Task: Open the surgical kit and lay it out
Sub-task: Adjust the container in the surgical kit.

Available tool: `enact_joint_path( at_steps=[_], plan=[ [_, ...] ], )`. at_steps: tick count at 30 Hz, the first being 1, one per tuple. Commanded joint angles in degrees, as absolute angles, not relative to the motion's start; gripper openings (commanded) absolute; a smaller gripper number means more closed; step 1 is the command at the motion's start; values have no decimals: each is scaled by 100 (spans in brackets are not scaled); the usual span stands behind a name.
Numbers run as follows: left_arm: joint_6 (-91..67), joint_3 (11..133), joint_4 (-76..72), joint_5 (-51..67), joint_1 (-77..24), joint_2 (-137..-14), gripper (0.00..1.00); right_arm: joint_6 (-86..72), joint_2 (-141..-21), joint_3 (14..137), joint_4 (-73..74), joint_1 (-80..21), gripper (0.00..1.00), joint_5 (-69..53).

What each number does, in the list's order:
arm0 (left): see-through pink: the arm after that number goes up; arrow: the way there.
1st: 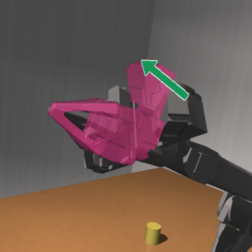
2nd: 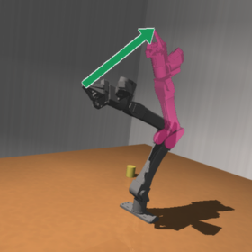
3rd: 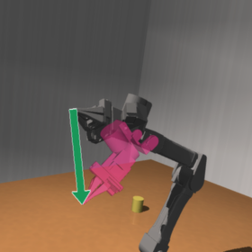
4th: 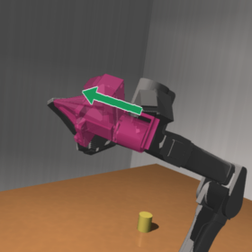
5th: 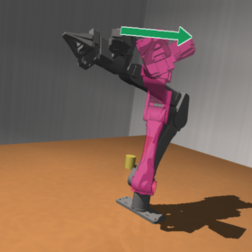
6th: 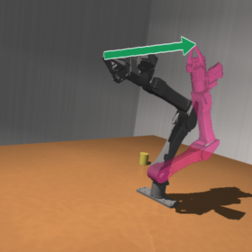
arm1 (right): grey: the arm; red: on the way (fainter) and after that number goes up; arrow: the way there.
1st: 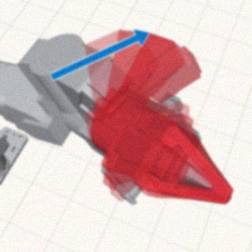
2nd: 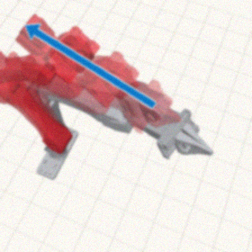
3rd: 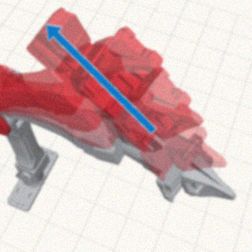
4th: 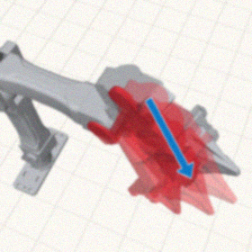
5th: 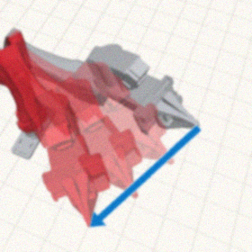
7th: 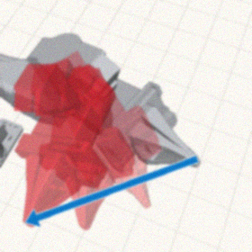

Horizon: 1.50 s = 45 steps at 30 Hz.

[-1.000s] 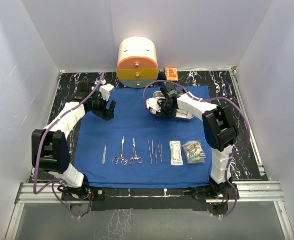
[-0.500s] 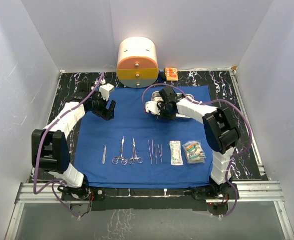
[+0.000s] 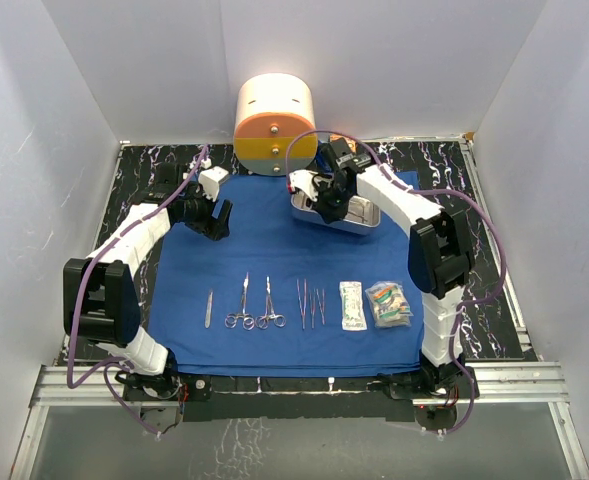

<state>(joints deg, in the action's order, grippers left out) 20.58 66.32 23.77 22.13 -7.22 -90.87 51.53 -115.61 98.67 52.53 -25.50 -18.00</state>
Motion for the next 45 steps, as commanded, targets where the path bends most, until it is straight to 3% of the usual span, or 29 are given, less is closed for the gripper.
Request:
enact_joint_path(
  at_steps=[1, 5, 9, 16, 36, 38, 45],
  plan=[
    [2030, 6680, 2391, 2408, -694, -8852, 79, 4877, -11564, 10831, 6226, -2558, 0, -2538],
    [2031, 6662, 2382, 2410, -686, -8836, 79, 4585, -11570, 11141, 6581, -2555, 0, -2768],
    [2014, 6667, 2376, 2438, -671, -8848, 79, 4405, -11592, 11155, 6523, -2561, 0, -2253],
    [1998, 6688, 2382, 2458, -668, -8858, 80, 4454, -11430, 10280, 5396, -2766, 0, -862],
    [1947, 6675, 2364, 2521, -633, -8893, 80, 5753, -11243, 8223, 3598, -3059, 1, -59],
    [1941, 6680, 2364, 2522, -633, -8895, 80, 5748, -11255, 8274, 3624, -3054, 7, -113],
    [1929, 6633, 2334, 2556, -633, -8857, 81, 5351, -11224, 8744, 3863, -2960, 43, -612]
  ],
)
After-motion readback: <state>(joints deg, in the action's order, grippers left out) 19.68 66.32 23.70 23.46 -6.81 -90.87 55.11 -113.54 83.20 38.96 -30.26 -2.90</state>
